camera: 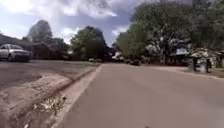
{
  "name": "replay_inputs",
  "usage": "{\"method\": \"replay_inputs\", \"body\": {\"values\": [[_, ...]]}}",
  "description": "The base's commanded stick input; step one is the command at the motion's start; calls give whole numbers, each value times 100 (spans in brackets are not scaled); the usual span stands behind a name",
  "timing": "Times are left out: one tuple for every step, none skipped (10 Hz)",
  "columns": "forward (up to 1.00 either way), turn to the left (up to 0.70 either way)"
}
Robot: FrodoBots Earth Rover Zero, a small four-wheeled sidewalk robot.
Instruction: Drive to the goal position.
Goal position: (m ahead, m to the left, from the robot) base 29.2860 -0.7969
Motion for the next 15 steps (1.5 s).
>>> {"method": "replay_inputs", "body": {"values": [[100,3],[100,3],[100,3],[100,3],[100,3],[100,3],[100,3],[100,3],[100,2],[100,2],[100,2],[100,2],[100,2],[100,2],[100,0]]}}
